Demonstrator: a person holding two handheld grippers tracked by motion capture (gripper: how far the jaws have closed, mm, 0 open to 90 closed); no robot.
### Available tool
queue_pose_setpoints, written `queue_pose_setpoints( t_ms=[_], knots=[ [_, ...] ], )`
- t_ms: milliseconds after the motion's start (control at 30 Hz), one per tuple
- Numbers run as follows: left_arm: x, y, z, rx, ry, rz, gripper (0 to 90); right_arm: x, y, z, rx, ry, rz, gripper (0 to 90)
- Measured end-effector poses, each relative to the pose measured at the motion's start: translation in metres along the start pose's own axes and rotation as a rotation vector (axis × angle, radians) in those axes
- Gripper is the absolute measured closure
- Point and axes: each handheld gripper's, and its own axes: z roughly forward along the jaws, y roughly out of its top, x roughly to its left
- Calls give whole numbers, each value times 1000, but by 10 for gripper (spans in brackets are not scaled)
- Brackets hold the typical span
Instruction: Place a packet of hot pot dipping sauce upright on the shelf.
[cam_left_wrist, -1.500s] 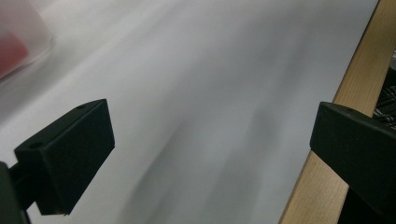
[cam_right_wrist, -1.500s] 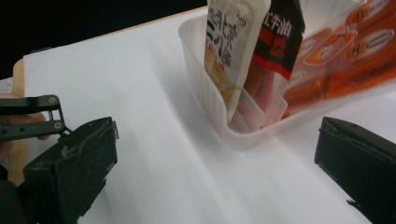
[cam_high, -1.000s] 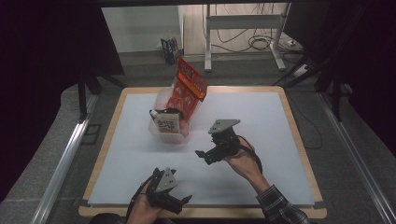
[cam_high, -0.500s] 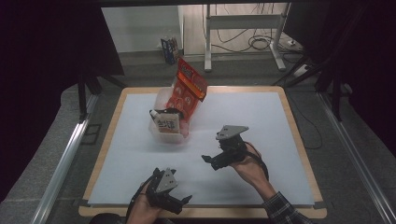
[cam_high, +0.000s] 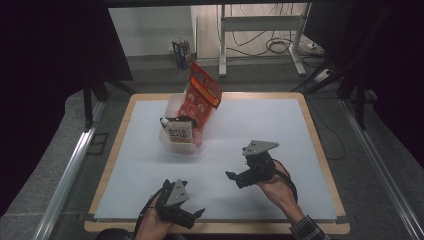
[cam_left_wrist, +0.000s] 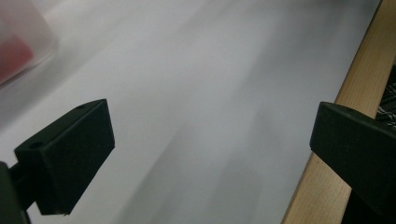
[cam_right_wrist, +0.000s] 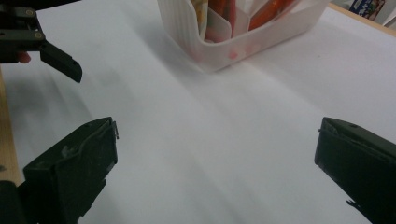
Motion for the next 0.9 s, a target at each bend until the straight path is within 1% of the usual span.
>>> queue_pose_setpoints(
  t_ms=[433,600,767,900],
  knots=[
    [2,0,-2,-6,5,-5,0,3,-13,-26,-15,-39,16,0],
    [2,0,-2,-7,10,-6,0,2,-25,-33,-12,-68,16,0],
    [2,0,-2,-7,11,-7,0,-2,-38,-43,-15,-94,37,0],
    [2,0,-2,-4,11,-6,0,-5,-47,-53,-32,-119,57,0]
  ],
)
